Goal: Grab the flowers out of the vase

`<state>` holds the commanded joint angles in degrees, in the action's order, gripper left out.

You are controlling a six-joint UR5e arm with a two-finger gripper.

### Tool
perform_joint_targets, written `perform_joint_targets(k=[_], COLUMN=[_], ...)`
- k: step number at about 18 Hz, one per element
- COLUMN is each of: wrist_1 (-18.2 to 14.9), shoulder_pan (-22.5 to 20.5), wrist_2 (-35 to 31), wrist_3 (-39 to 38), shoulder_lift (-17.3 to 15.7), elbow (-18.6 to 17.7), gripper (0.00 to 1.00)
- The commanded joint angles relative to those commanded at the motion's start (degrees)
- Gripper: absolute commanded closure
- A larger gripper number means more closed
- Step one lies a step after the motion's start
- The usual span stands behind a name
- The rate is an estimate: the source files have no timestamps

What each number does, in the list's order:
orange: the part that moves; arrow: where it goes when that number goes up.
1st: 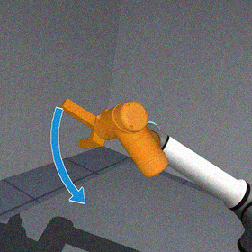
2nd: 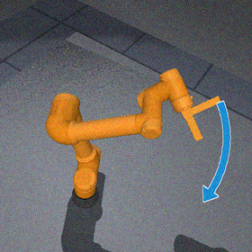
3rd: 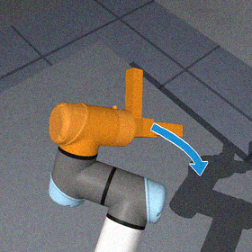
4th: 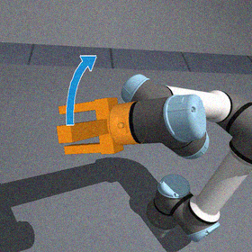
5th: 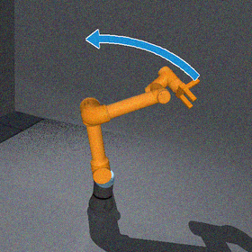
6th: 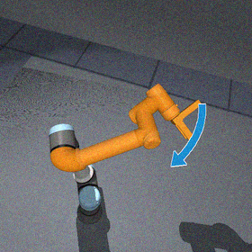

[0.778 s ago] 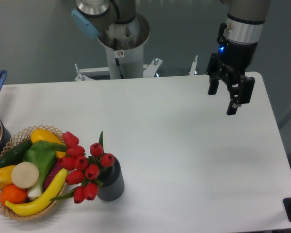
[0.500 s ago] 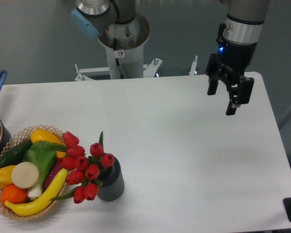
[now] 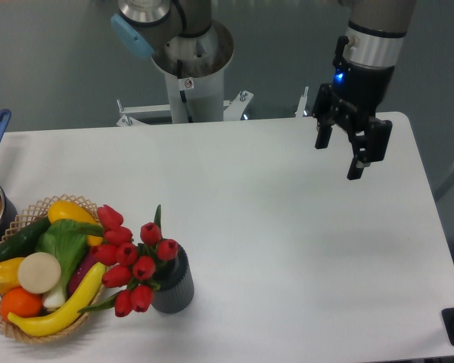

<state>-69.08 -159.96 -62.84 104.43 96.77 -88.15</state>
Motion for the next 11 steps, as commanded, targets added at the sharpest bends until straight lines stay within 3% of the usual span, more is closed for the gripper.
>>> perform_joint_targets(k=[11], wrist_1=[0.79], shoulder_pan=[3.07], wrist_2=[7.29], wrist_3=[-20.92], shoulder_lift=[-0.18], elbow=[-3.43], gripper=[0.0])
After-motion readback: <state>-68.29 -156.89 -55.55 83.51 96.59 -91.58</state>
